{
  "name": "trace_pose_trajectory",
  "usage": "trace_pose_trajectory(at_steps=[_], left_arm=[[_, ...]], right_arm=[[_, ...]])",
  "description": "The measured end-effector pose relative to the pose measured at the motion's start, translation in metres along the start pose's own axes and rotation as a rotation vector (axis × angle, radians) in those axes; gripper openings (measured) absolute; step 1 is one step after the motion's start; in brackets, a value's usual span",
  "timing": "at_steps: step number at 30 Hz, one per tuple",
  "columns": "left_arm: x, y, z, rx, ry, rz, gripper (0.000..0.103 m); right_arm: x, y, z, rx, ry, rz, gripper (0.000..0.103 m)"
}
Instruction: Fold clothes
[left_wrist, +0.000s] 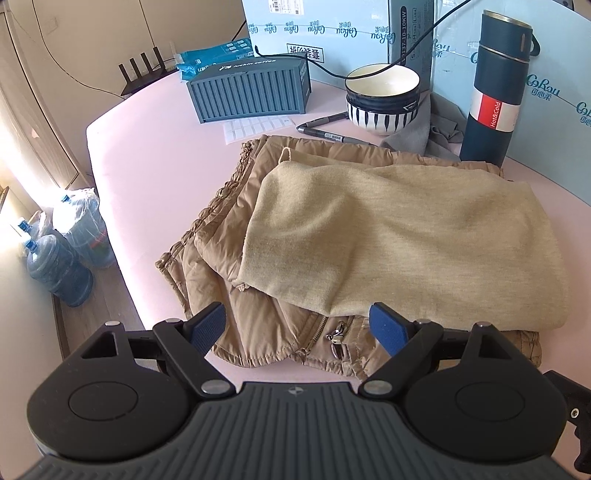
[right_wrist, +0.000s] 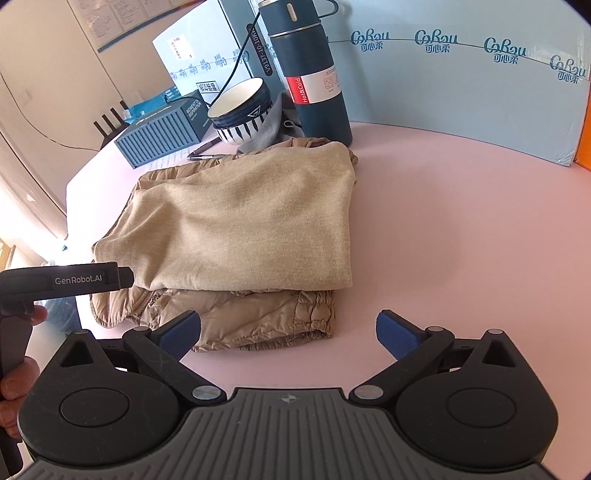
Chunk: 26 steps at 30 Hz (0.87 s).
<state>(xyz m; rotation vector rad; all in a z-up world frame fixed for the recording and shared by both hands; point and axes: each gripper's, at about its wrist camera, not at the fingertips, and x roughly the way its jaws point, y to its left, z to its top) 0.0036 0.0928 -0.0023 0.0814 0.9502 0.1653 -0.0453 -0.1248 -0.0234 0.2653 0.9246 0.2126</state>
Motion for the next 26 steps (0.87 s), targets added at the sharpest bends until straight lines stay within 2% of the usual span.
trace_pose_trajectory(at_steps=[15,26], left_arm=[[-0.001,-0.004,0.010,-0.009,-0.034,-0.014,0.083],[-0.004,-0.011,0.014,-0.006,-0.067,-0.030,0.084]], right_arm=[[-0.004,-0.006,0.000,0.049,-0.016,0.006,0.103],[-0.009,-0.022,-0.003,0.106,-0.032,-0.022,0.103]])
